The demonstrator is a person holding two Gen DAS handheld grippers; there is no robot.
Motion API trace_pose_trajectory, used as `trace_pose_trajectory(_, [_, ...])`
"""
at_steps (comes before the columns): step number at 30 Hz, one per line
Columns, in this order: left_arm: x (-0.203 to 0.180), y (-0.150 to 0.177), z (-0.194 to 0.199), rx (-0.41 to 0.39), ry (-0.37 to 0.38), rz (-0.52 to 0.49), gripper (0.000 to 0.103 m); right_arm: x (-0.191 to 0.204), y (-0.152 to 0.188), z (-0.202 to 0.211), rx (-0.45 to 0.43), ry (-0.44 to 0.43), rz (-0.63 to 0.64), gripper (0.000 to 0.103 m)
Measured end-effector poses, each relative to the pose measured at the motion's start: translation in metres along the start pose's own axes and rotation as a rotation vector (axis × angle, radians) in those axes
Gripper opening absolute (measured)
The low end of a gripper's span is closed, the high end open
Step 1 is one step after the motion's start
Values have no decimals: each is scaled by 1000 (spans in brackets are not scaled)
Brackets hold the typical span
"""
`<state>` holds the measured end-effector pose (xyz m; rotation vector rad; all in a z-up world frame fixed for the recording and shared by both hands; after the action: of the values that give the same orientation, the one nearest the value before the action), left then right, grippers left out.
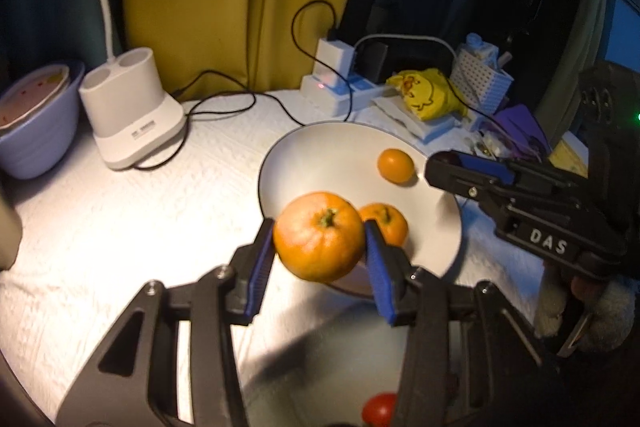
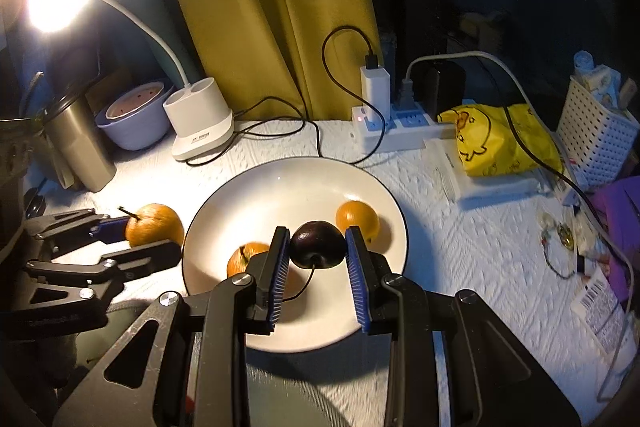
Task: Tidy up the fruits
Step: 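Lift and carry the dark tomato in the right tool while the left tool carries the orange to the plate, then open the left tool to drop the orange on the plate while the right tool releases the dark tomato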
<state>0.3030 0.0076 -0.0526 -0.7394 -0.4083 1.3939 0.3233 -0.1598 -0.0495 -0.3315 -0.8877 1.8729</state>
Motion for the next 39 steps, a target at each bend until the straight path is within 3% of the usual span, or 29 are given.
trace_pose_trajectory(23, [2, -38, -65, 29, -11, -38, 45, -18, -33, -66, 22, -25, 17, 30])
trace_pose_trajectory(39, [3, -41, -53, 0, -14, -9, 46, -16, -34, -78, 14, -38, 16, 31])
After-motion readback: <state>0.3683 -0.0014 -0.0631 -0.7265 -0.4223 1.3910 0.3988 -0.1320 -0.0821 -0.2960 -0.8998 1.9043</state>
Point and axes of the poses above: each gripper's, at about its wrist camera, not at the fingertips, and z roughly against the way its jaws point, x to its left, y to its underside, the point moved 1 cm from there along -z, roughly the way its jaws point, and after that the axes turned 6 degrees about -y, right-handed, at the moved point
